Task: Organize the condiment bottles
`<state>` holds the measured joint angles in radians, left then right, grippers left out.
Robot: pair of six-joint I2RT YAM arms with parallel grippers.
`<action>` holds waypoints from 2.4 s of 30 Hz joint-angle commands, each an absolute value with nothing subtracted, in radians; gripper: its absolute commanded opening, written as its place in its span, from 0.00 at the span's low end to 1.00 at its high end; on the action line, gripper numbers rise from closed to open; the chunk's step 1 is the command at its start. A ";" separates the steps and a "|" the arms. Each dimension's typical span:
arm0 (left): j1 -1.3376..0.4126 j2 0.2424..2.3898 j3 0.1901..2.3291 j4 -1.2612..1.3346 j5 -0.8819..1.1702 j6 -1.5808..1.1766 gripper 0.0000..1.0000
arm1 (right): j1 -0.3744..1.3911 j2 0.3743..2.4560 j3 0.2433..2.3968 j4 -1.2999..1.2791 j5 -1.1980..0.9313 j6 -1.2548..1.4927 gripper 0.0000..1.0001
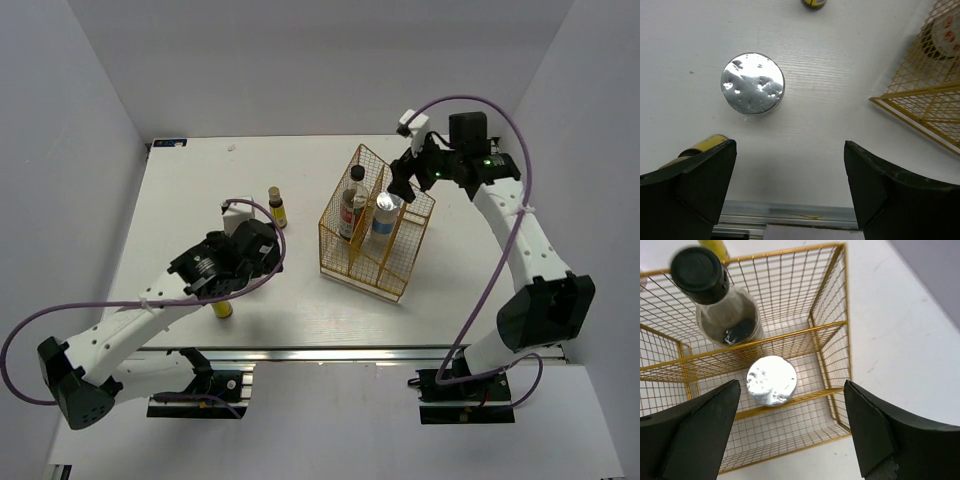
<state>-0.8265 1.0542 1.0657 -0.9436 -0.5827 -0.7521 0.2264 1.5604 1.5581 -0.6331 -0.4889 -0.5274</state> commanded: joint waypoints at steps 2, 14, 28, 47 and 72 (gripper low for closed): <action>-0.801 1.158 1.061 -0.966 -0.633 -0.765 0.98 | 0.163 1.479 1.617 -0.649 -0.520 -0.497 0.89; -0.615 1.230 1.022 -0.878 -0.581 -0.712 0.98 | 0.054 1.413 1.562 -0.637 -0.583 -0.426 0.89; -0.555 1.309 1.014 -0.703 -0.497 -0.618 0.66 | 0.048 1.385 1.552 -0.629 -0.589 -0.394 0.89; -0.555 0.913 1.256 -0.875 -0.088 -0.430 0.00 | 0.035 1.359 1.552 -0.601 -0.606 -0.314 0.00; -0.920 1.658 2.083 -0.775 0.094 -0.238 0.00 | -0.032 1.301 1.476 -0.581 -0.549 -0.295 0.00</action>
<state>-0.8749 1.6459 1.9858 -0.7849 0.1486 -0.3099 -0.0067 1.3460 1.4860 -0.6193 -0.5541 -0.3019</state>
